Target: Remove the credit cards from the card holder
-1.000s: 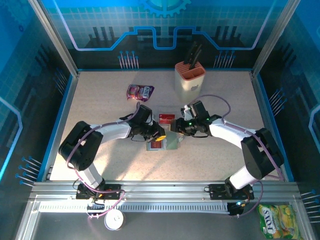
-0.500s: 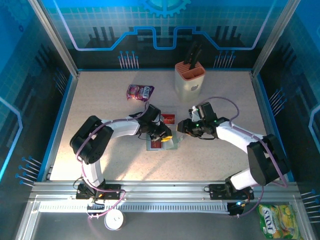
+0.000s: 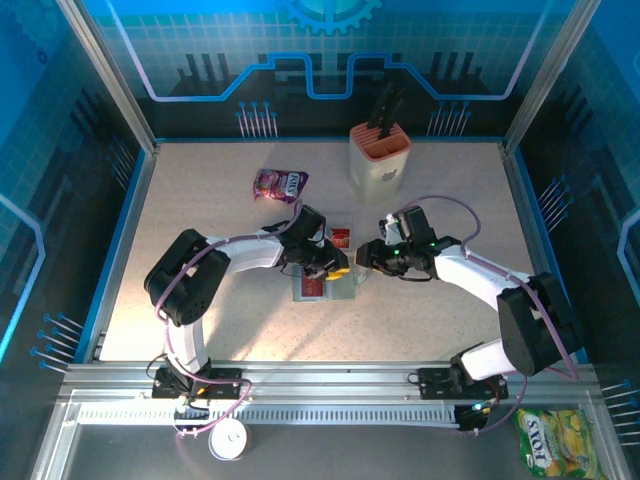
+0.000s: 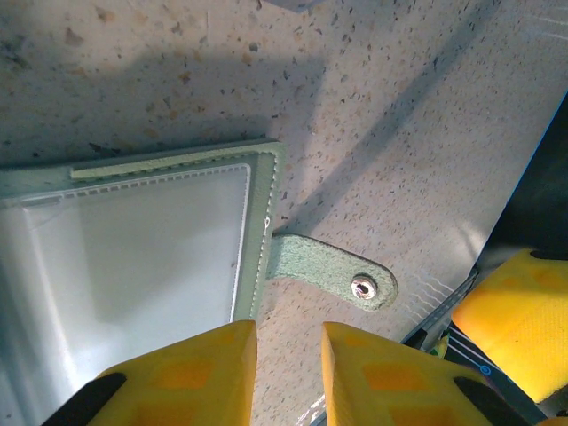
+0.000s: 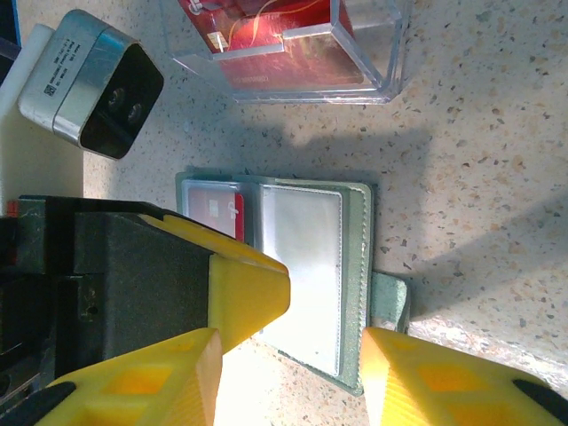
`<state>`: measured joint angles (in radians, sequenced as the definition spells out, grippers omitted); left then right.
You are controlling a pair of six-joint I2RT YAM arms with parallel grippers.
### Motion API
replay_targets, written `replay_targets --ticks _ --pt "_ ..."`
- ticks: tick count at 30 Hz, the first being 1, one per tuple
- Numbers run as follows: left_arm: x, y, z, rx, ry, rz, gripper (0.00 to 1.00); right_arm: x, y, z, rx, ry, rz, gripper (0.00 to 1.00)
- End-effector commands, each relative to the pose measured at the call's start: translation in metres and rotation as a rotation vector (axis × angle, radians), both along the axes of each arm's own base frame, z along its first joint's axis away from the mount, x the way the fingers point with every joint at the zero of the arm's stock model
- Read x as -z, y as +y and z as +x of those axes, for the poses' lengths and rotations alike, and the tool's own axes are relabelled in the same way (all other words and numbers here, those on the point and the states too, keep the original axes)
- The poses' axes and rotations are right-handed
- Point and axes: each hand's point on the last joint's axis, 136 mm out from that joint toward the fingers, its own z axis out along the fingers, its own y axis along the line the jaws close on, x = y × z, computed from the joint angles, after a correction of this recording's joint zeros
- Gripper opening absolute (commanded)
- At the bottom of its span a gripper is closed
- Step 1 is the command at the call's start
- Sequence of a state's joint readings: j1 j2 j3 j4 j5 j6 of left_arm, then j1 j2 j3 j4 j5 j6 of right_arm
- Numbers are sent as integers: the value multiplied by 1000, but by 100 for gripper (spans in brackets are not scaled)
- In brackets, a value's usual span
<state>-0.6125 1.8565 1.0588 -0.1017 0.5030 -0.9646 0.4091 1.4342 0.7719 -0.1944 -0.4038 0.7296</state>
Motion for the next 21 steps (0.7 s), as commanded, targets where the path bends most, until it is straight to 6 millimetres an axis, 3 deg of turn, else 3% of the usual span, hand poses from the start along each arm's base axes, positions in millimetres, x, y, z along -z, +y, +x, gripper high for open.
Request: replay_targets --ticks 1,12,19,21 --pt "-4 -1 -1 29 -1 3 26 -2 -1 -5 10 21 6 46" --pt "-5 21 -3 -6 -14 -24 23 1 23 -7 -32 36 -43 46" --pt "-9 48 -4 -39 -28 -34 22 9 40 -14 -64 57 -73 46" --pt "-10 55 -5 -49 -31 -35 21 2 50 -10 -78 42 -67 46"
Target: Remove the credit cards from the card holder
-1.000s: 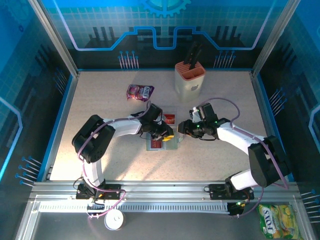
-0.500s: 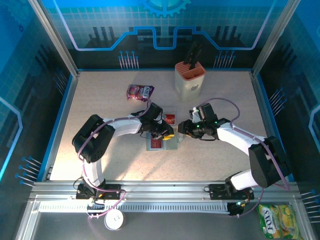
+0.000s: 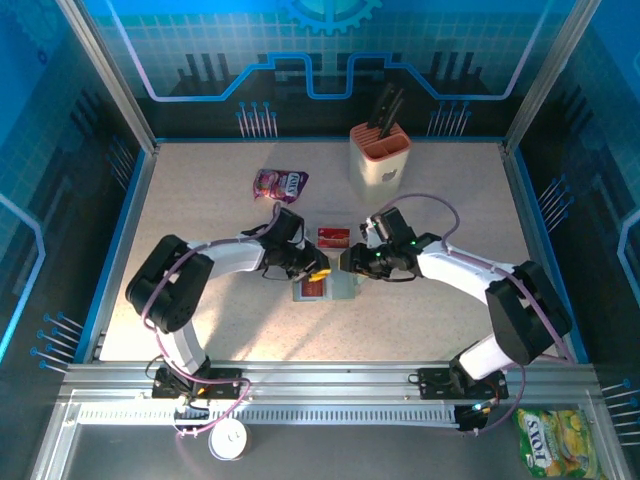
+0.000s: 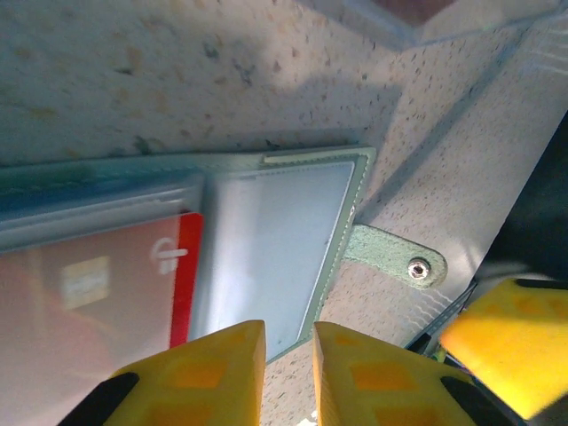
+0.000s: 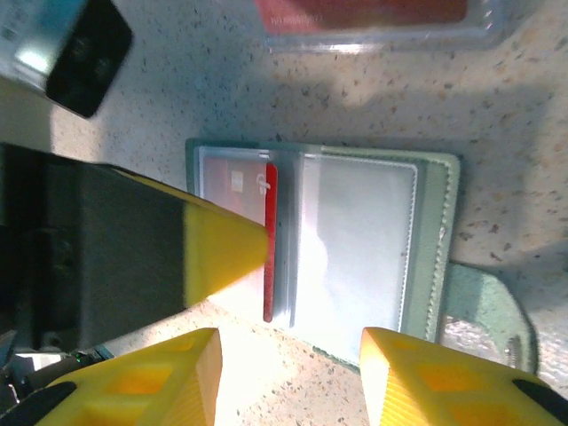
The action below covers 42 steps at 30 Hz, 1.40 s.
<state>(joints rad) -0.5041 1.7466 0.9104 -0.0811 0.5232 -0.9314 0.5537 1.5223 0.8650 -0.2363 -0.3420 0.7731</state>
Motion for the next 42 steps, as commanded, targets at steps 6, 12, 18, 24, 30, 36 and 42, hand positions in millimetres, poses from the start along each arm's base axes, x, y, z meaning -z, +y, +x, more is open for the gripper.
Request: replay_targets --ticks 6,12,18,24,30,36,42 --pt "-12 25 -10 -6 -33 -24 21 3 26 -2 -47 22 -20 46" --pt "-7 39 -18 -29 -30 6 21 8 43 -4 -91 42 -9 46" --pt "-2 49 -26 -55 -23 28 19 14 57 -4 -130 60 10 45" --pt "3 60 -30 -92 -17 57 17 21 66 -3 -157 73 27 45" --pt "4 64 -28 -99 -17 69 15 26 71 -4 -172 85 43 44" --pt "6 70 -26 -124 -19 96 11 31 72 -6 -176 95 46 43" --pt "8 70 -25 -124 -15 99 10 35 75 -6 -187 103 51 43"
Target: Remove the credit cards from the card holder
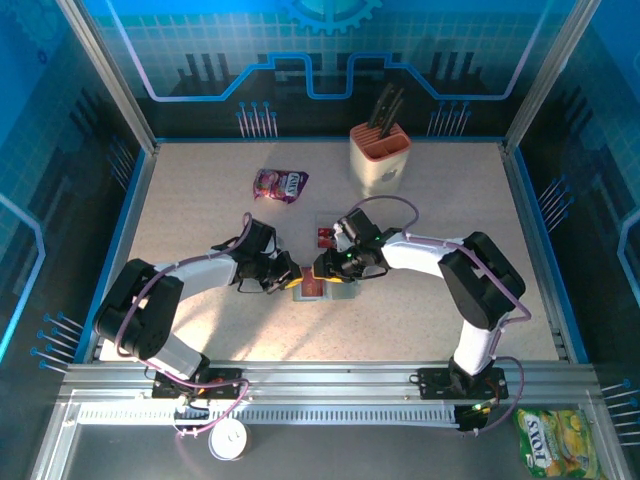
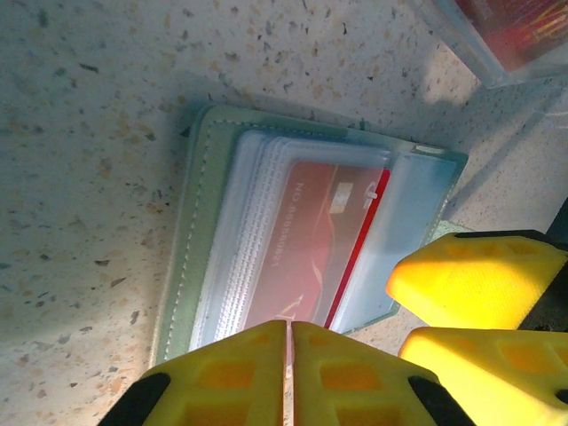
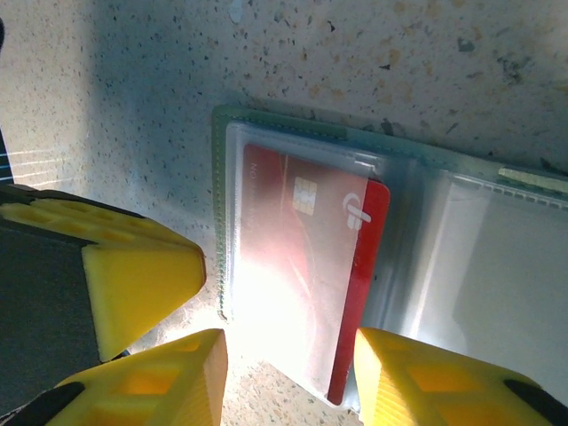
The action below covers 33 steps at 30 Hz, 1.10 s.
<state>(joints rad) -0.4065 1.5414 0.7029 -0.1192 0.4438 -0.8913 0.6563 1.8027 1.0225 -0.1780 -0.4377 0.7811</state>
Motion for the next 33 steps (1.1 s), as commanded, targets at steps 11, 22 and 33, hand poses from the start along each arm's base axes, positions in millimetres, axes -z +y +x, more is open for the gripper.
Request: replay_targets --ticks 11,22,33 --pt "9 1 -1 0 23 -9 4 5 15 0 -38 14 33 42" --pt "25 6 -9 11 72 38 1 7 19 1 -44 21 37 39" --pt "33 11 -13 22 92 72 0 10 21 2 -46 31 46 33"
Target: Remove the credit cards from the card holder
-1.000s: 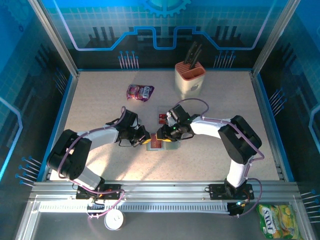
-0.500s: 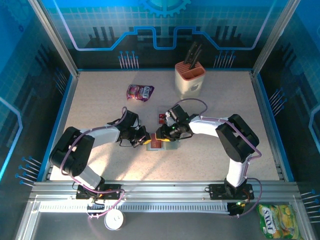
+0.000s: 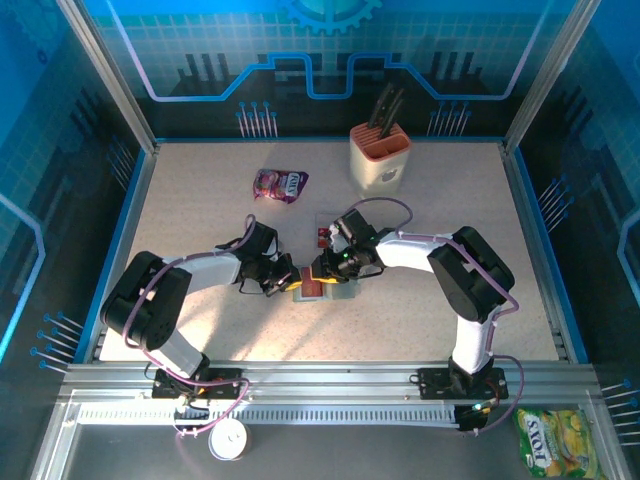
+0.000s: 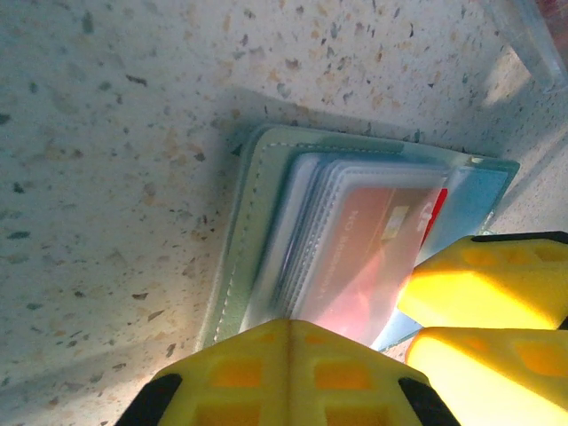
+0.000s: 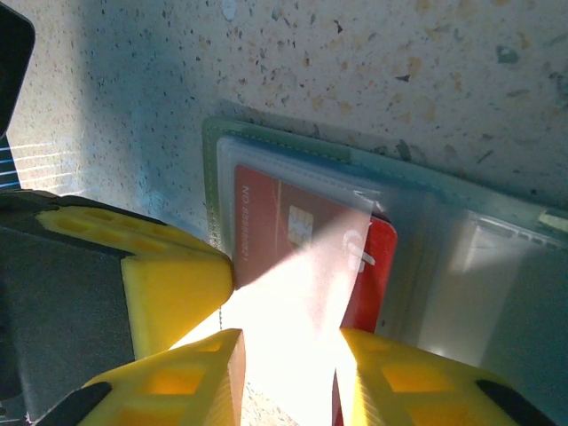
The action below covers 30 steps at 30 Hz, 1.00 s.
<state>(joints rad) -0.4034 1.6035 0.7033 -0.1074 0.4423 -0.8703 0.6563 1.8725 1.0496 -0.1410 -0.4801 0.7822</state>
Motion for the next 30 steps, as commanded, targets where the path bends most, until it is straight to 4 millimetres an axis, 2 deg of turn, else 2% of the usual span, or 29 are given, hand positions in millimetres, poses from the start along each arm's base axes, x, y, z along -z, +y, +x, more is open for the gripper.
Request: replay_targets --ticks 1,10,17,30 --pt "15 9 -11 9 58 47 0 -1 10 -2 -27 4 20 33" --pt "16 10 -13 5 60 48 0 11 0 -7 -44 15 -53 36" --pt "16 10 -13 6 61 46 0 8 -11 -5 -37 -15 -116 37" --pt "3 6 -8 11 37 29 0 -5 -12 -4 -40 -43 -112 38"
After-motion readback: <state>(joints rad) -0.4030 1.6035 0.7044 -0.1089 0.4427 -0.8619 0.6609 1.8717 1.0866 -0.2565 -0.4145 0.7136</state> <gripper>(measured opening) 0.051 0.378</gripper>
